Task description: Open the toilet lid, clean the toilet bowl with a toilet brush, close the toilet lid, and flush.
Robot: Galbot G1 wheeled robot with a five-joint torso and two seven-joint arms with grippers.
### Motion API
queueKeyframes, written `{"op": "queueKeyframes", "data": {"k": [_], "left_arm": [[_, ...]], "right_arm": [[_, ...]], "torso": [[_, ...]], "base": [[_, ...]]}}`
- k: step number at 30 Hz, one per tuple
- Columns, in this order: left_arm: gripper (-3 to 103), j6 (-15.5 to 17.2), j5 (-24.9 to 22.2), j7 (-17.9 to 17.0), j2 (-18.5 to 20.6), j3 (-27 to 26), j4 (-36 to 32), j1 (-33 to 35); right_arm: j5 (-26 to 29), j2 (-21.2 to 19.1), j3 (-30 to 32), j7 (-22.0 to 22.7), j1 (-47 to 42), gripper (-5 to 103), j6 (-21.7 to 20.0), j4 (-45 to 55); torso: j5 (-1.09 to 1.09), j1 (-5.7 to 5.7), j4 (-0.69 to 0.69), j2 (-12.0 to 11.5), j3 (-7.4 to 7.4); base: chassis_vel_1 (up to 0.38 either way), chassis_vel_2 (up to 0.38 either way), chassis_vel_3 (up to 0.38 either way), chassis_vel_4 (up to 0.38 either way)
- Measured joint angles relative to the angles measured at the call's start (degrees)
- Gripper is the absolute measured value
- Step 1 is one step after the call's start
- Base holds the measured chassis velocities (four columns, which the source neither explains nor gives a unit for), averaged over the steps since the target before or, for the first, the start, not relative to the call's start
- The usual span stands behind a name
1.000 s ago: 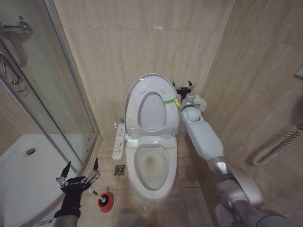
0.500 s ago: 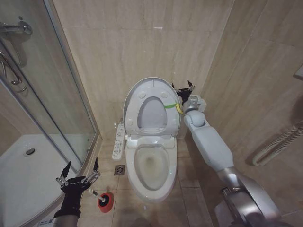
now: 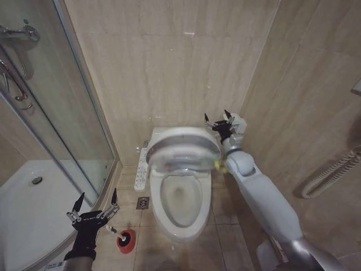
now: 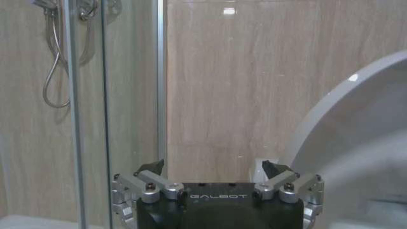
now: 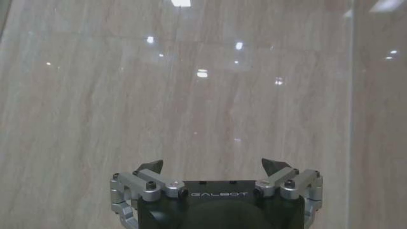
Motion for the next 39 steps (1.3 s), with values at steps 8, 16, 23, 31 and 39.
{"op": "queueKeyframes", "data": {"k": [8,16,23,31,39], "left_arm": [[100,0.0,0.0,0.0,0.0,0.0,0.0,0.0],[100,0.0,0.0,0.0,0.0,0.0,0.0,0.0],[100,0.0,0.0,0.0,0.0,0.0,0.0,0.0],[100,0.0,0.0,0.0,0.0,0.0,0.0,0.0],[100,0.0,0.0,0.0,0.0,0.01,0.0,0.0]], "right_arm": [[1.33,-3.62,3.04,2.12,-7.86,100,-0.65,7.15],[3.13,-4.9,4.48,3.75,-10.64,100,0.23,7.84],[1.9,-2.56,4.87,5.46,-14.53,100,0.45,9.13],[0.76,-1.96,6.18,7.53,-18.72,100,-1.91,14.31],[0.9,-2.19,9.72,8.04,-24.21,100,-4.08,20.12]], "torso": [[0.02,0.0,0.01,0.0,0.0],[0.01,0.0,0.02,0.0,0.0],[0.0,0.0,0.02,0.0,0.0],[0.0,0.01,0.02,0.01,0.0],[0.0,0.0,0.01,0.01,0.0]], "base": [[0.0,0.0,0.0,0.0],[0.0,0.0,0.0,0.0],[0.0,0.0,0.0,0.0],[0.0,0.0,0.0,0.0],[0.0,0.0,0.0,0.0]]}}
